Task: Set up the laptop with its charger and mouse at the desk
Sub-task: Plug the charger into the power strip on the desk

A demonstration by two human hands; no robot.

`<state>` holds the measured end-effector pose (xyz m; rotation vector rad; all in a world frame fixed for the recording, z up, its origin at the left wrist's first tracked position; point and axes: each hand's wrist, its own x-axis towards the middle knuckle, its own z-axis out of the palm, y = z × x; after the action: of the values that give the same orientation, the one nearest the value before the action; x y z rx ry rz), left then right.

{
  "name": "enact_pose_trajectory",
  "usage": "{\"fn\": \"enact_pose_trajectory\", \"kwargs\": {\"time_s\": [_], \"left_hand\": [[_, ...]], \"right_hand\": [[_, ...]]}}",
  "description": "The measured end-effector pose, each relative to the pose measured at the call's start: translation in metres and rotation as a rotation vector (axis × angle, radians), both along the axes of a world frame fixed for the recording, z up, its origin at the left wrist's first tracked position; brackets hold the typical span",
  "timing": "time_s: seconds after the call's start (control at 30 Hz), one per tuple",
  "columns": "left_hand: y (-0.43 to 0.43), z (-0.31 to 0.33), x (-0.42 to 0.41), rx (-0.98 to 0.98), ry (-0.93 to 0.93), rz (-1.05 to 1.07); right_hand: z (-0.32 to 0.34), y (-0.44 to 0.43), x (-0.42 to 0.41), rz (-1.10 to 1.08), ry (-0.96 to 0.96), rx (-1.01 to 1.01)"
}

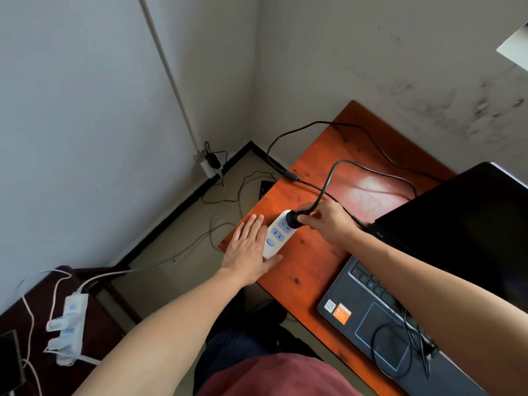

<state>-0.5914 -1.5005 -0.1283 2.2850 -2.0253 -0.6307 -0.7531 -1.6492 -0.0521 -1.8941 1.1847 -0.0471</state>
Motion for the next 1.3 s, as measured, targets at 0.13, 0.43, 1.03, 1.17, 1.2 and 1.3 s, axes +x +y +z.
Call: {"fn": "enact_pose_trajectory", "kwargs": {"time_s": [0.13,0.43,1.03,1.17,1.2,1.3], "left_hand": [[0.000,-0.001,0.000,-0.003,-0.016,-0.014],[0.003,0.003,0.004,0.016,0.000,-0.044],[-0.001,0.000,0.004,0.052,-0.071,-0.081],[0.000,0.001,0.006,0.111,-0.076,-0.103],[-0.001,0.002,0.006,0.126,-0.077,-0.110],[-0.006,0.006,0.008,0.185,-0.070,-0.135]], "right_hand": [[0.005,0.008,0.010,0.159,0.073,-0.178],[0.000,0.022,0.013,0.135,0.116,-0.206],[-0.004,0.017,0.017,0.227,0.163,-0.193],[-0.006,0.021,0.020,0.233,0.190,-0.218],[-0.006,0.023,0.019,0.214,0.196,-0.225],[-0.006,0.025,0.018,0.189,0.222,-0.223]]}}
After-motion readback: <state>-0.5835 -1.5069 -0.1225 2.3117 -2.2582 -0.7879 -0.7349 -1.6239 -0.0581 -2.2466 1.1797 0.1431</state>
